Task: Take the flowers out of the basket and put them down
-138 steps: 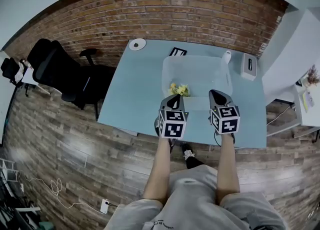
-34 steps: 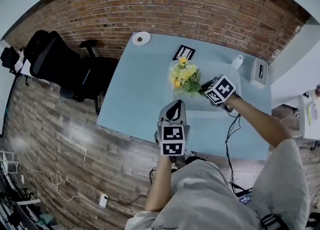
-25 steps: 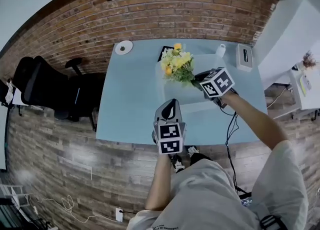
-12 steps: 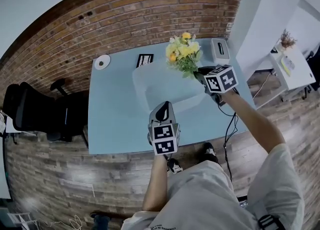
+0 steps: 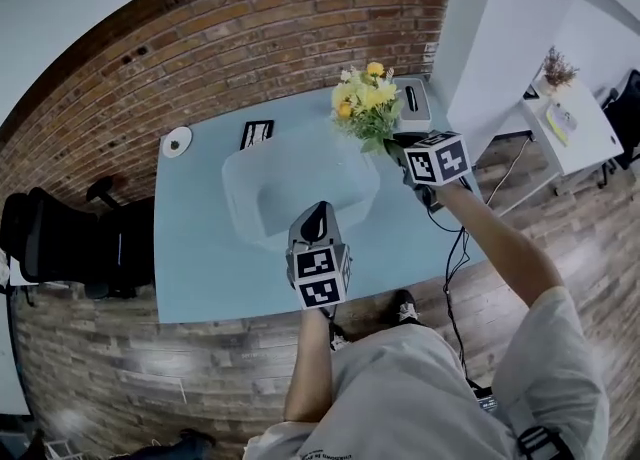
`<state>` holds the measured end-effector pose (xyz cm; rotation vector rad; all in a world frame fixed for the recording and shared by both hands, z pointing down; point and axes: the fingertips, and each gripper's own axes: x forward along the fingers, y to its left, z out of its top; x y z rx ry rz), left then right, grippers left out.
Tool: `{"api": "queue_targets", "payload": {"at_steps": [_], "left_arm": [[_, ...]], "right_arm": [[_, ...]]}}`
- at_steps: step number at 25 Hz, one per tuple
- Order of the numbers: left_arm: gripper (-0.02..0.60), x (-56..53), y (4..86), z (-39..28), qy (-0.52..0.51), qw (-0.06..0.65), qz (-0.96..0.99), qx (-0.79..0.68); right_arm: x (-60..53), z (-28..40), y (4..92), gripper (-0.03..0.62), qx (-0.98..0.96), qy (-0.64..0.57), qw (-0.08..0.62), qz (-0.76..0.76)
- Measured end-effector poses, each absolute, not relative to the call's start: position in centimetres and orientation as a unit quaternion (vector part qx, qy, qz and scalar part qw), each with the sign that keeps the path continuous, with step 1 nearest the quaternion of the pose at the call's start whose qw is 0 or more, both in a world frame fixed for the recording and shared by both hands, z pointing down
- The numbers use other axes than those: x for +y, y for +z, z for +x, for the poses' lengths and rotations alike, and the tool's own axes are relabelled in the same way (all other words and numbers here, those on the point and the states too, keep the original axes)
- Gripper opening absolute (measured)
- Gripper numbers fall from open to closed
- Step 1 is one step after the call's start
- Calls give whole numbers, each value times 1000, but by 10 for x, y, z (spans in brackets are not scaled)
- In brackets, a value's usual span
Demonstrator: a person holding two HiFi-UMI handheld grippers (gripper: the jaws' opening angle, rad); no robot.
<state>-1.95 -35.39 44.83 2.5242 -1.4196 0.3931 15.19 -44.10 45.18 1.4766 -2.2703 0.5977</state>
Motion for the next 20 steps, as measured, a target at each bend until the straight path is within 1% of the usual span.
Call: {"api": "queue_targets", "payload": {"at_steps": [6, 13, 20], "left_arm": [[17, -355, 453, 35, 151, 103, 862, -473], [17, -344, 464, 97, 178, 87, 870, -451], [17, -340, 492, 140, 199, 108, 865, -447]], "right_arm": [[-433, 212, 486, 64, -783, 260, 163, 540], [-413, 253, 539, 64, -766, 288, 162, 552], [-396, 290, 597, 66, -741, 326, 170, 562]]}}
